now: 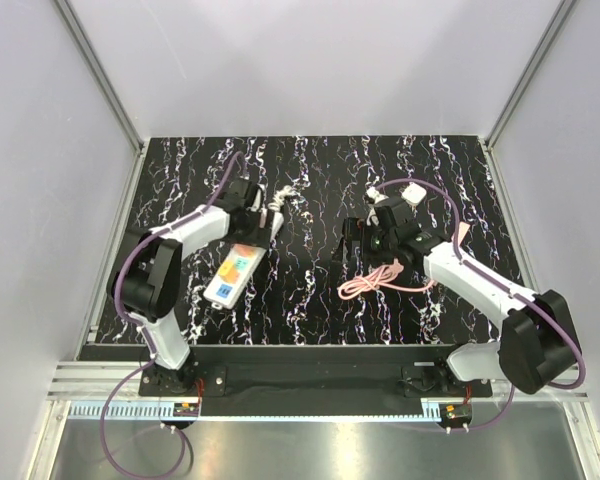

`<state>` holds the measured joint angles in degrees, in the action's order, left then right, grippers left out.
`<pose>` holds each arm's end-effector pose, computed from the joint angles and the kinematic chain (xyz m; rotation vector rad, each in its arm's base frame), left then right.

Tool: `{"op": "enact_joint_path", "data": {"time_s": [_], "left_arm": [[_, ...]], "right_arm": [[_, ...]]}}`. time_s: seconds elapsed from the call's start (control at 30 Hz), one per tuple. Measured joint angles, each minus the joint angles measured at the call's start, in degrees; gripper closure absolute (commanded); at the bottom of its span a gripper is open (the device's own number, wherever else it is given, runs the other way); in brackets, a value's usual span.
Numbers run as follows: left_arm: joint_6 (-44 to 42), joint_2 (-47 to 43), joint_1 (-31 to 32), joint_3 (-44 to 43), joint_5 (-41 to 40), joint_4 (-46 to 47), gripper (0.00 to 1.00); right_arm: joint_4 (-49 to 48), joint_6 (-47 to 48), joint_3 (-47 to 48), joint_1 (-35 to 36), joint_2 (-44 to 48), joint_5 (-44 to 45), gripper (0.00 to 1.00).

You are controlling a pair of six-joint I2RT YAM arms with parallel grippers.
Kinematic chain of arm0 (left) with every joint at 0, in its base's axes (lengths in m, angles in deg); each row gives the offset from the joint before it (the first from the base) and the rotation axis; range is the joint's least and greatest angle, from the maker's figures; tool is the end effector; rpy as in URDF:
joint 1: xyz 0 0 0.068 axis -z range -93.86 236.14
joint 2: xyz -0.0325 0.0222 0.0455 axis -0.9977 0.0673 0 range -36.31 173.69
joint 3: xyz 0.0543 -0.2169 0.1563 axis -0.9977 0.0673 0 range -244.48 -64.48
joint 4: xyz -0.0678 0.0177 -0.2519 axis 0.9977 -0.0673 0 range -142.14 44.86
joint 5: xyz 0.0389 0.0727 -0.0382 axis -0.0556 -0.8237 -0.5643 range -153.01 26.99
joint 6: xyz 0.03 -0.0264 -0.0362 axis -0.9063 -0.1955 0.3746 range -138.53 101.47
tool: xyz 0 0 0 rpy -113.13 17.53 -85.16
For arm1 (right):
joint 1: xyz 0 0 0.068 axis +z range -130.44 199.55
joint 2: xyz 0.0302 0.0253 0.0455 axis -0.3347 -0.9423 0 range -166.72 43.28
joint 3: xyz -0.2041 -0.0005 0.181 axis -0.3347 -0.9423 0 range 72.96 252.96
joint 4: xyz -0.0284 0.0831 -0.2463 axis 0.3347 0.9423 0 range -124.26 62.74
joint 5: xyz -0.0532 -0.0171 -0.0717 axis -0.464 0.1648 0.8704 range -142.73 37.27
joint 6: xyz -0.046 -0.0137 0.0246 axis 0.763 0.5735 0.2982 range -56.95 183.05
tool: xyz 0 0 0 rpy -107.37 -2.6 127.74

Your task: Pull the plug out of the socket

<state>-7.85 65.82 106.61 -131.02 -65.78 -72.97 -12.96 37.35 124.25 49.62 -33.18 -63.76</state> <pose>0.3365 -0.1237 0.1799 0.2134 2.6714 -0.1077 0.2393 0.1465 0.2413 -0.1897 2.4675 0.6727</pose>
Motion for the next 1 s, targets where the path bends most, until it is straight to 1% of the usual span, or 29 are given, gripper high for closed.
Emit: {"op": "enact_joint_path", "data": {"time_s": [0.07, 0.1, 0.2, 0.27, 0.33, 0.37, 0.43, 0.53, 0.8, 0.9, 1.0], "left_arm": [[2.1, -0.7, 2.6, 0.8, 0.9, 1.0, 0.43], [3.4, -0.8, 3.5, 1.1, 1.2, 1.7, 0.39], [5.4, -0.8, 5.7, 1.1, 2.0, 2.8, 0.34], [6.6, -0.8, 6.7, 1.2, 2.2, 3.6, 0.26], [7.5, -0.8, 7.8, 1.3, 2.1, 4.0, 0.21], [8.1, -0.8, 8.6, 1.3, 2.1, 4.3, 0.16], [9.0, -0.8, 9.9, 1.3, 2.2, 4.7, 0.12], [10.1, -0.8, 11.7, 1.4, 2.2, 5.0, 0.01], [12.3, -3.2, 12.9, 2.8, 3.8, 4.8, 0.01], [12.4, -5.7, 12.8, 3.1, 3.8, 4.7, 0.01], [12.2, -10.3, 12.8, 3.4, 3.1, 3.8, 0.01]], "right_arm": [[1.1, -0.4, 1.0, 0.0, 0.3, 0.0, 0.00], [1.6, -0.7, 1.3, 0.0, 0.6, 0.1, 0.00], [3.3, -1.4, 1.6, -0.1, 2.0, 0.7, 0.00], [4.4, -1.6, 1.6, -0.2, 3.1, 1.0, 0.00], [5.4, -1.7, 1.6, -0.3, 4.3, 1.4, 0.00], [5.6, -1.8, 1.7, -0.4, 5.0, 1.6, 0.00], [6.1, -1.9, 1.8, -0.5, 6.0, 2.2, 0.00], [6.8, -2.2, 2.4, -0.6, 6.3, 2.6, 0.00], [8.2, -3.0, 3.7, -0.6, 5.7, 2.6, 0.00], [8.2, -3.3, 3.9, -0.6, 5.3, 2.6, 0.00], [8.4, -3.6, 3.9, -0.6, 5.1, 2.5, 0.00]]}}
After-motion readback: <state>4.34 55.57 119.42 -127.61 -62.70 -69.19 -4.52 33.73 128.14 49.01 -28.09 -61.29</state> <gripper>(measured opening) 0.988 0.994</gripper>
